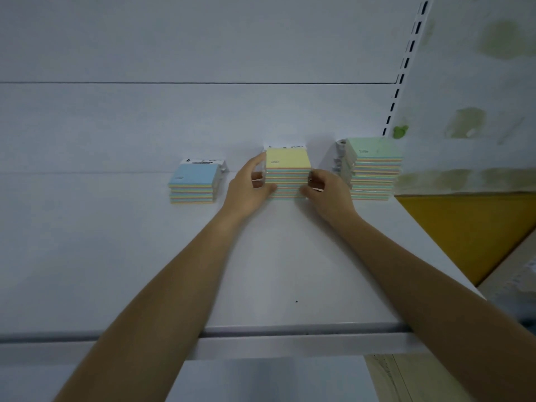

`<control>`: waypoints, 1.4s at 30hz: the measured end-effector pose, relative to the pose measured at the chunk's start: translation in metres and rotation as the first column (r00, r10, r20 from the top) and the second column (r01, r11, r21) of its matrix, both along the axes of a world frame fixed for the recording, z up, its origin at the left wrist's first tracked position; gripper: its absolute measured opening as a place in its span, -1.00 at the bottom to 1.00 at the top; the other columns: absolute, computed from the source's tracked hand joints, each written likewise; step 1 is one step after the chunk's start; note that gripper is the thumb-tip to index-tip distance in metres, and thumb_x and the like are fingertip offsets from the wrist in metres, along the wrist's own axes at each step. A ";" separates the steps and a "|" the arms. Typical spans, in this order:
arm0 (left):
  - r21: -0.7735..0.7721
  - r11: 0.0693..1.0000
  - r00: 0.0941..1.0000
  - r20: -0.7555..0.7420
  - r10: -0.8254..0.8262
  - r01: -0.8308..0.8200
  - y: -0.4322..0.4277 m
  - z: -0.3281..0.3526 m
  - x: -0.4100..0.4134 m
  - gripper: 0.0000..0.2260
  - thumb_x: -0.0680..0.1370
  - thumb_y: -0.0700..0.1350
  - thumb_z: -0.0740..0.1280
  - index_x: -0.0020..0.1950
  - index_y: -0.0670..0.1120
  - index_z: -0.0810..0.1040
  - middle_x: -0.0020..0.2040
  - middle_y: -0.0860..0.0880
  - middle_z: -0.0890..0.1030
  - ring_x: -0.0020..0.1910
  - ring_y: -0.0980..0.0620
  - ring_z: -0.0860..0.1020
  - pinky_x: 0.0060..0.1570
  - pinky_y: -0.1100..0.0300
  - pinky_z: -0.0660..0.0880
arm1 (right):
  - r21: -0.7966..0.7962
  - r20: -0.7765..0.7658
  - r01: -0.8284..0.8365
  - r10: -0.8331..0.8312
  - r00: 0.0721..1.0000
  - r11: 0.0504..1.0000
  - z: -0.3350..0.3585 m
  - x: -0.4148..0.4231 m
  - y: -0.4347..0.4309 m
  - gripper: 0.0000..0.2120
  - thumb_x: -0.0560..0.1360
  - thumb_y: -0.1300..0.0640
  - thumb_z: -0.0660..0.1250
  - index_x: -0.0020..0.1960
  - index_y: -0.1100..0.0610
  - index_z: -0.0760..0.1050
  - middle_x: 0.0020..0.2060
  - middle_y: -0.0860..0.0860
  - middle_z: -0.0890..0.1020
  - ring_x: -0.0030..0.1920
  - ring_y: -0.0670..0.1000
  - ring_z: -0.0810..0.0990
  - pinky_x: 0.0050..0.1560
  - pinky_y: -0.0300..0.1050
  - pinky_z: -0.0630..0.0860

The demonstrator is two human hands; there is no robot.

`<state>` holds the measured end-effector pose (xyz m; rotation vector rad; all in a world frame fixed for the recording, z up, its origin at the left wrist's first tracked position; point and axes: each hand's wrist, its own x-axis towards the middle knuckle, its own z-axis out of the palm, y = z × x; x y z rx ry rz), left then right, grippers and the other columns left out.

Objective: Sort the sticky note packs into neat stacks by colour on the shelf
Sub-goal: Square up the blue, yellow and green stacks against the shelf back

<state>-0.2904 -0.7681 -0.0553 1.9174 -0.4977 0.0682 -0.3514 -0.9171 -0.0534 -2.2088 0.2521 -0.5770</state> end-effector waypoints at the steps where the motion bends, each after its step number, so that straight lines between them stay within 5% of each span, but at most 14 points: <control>1: 0.011 1.000 0.999 -0.033 -0.001 0.001 0.001 0.001 -0.001 -0.35 0.44 -0.25 0.41 0.46 -0.02 0.22 0.09 -0.08 0.48 0.01 0.03 0.51 -0.18 0.54 0.42 | -0.003 -0.006 -0.004 0.004 1.000 1.000 0.000 -0.001 0.000 -0.68 0.45 0.30 0.29 0.20 0.22 0.50 0.10 0.13 0.63 0.09 0.04 0.59 -0.07 -0.44 0.38; 3: 0.072 0.997 0.997 -0.077 0.013 -0.008 0.003 0.001 -0.003 -0.30 0.42 -0.23 0.43 0.47 -0.07 0.17 0.17 -0.13 0.48 0.05 0.01 0.49 -0.01 0.31 0.40 | -0.022 -0.046 -0.008 0.007 0.999 1.000 -0.002 -0.002 0.000 -0.67 0.45 0.29 0.28 0.21 0.21 0.49 0.11 0.14 0.62 0.10 0.09 0.60 0.05 -0.27 0.42; 6: 0.148 0.988 0.998 -0.041 0.057 -0.051 0.001 -0.001 -0.004 -0.41 0.43 -0.26 0.39 0.41 -0.16 0.27 0.23 -0.18 0.54 0.12 -0.08 0.57 0.07 0.22 0.41 | -0.070 -0.091 -0.015 0.009 0.996 0.997 -0.004 -0.001 0.001 -0.73 0.45 0.31 0.27 0.14 0.23 0.51 0.09 0.13 0.64 0.08 0.10 0.60 -0.11 -0.35 0.32; 14: 0.163 0.984 0.997 0.017 0.073 -0.074 -0.005 -0.003 -0.004 -0.63 0.42 -0.32 0.34 0.22 -0.23 0.47 0.16 -0.17 0.61 0.05 -0.09 0.60 -0.15 0.43 0.36 | -0.060 -0.105 0.003 -0.010 0.994 0.998 -0.002 -0.001 0.001 -0.73 0.46 0.29 0.26 0.15 0.22 0.52 0.12 0.12 0.63 0.13 0.08 0.58 -0.10 -0.40 0.29; 19: 0.021 0.994 0.994 0.035 0.103 -0.104 -0.008 0.004 -0.008 -0.51 0.41 -0.06 0.34 0.32 -0.14 0.41 0.27 -0.09 0.51 0.15 -0.03 0.56 0.02 0.26 0.40 | 0.028 0.088 0.049 -0.052 0.995 0.998 0.001 -0.004 0.005 -0.75 0.46 0.25 0.25 0.11 0.30 0.49 0.00 0.20 0.63 0.08 0.15 0.59 0.17 0.01 0.50; 22: -0.002 0.994 0.986 0.128 0.109 -0.110 -0.009 0.007 -0.009 -0.67 0.55 -0.13 0.25 0.31 -0.15 0.46 0.25 -0.14 0.55 0.14 -0.06 0.58 0.11 0.22 0.47 | 0.006 0.134 -0.010 0.009 0.991 1.000 0.005 -0.006 0.008 -0.72 0.51 0.28 0.19 0.18 0.16 0.52 0.00 0.09 0.64 0.01 0.00 0.59 0.08 -0.29 0.46; 26: -0.046 0.994 0.989 0.106 0.106 -0.102 -0.007 0.009 -0.009 -0.70 0.55 -0.14 0.26 0.28 -0.14 0.49 0.21 -0.14 0.59 0.07 -0.08 0.61 0.15 -0.03 0.53 | -0.004 0.134 -0.021 0.022 0.991 1.000 0.006 -0.005 0.009 -0.69 0.51 0.29 0.19 0.22 0.16 0.49 0.06 0.13 0.63 0.07 0.05 0.61 0.13 -0.25 0.48; 31: -0.085 0.979 0.980 0.055 0.189 -0.184 -0.009 0.010 -0.010 -0.63 0.53 -0.13 0.29 0.32 -0.17 0.43 0.28 -0.10 0.51 0.16 0.04 0.52 -0.04 0.45 0.33 | -0.036 0.197 0.033 -0.025 0.980 0.999 0.008 -0.011 0.010 -0.68 0.50 0.22 0.24 0.24 0.23 0.43 0.01 0.13 0.54 0.10 0.12 0.56 0.23 0.06 0.50; 35: -0.164 0.970 0.929 0.297 0.220 -0.178 -0.008 0.016 -0.019 -0.61 0.51 -0.13 0.26 0.32 -0.20 0.41 0.26 -0.17 0.47 0.22 -0.04 0.48 0.22 0.16 0.42 | -0.100 0.280 0.081 -0.050 0.959 0.992 0.021 -0.023 0.005 -0.56 0.52 0.22 0.24 0.39 0.23 0.31 0.23 0.18 0.51 0.16 0.11 0.53 0.24 -0.03 0.47; 42: 0.017 0.999 0.877 0.478 -0.041 0.038 -0.055 0.037 -0.054 -0.62 0.52 -0.25 0.24 0.33 -0.25 0.39 0.22 -0.23 0.48 0.15 -0.05 0.49 0.11 0.29 0.39 | -0.113 0.343 0.116 -0.070 0.937 0.987 0.055 -0.053 -0.059 -0.58 0.52 0.23 0.23 0.37 0.16 0.34 0.27 0.12 0.49 0.20 0.07 0.51 0.25 -0.18 0.44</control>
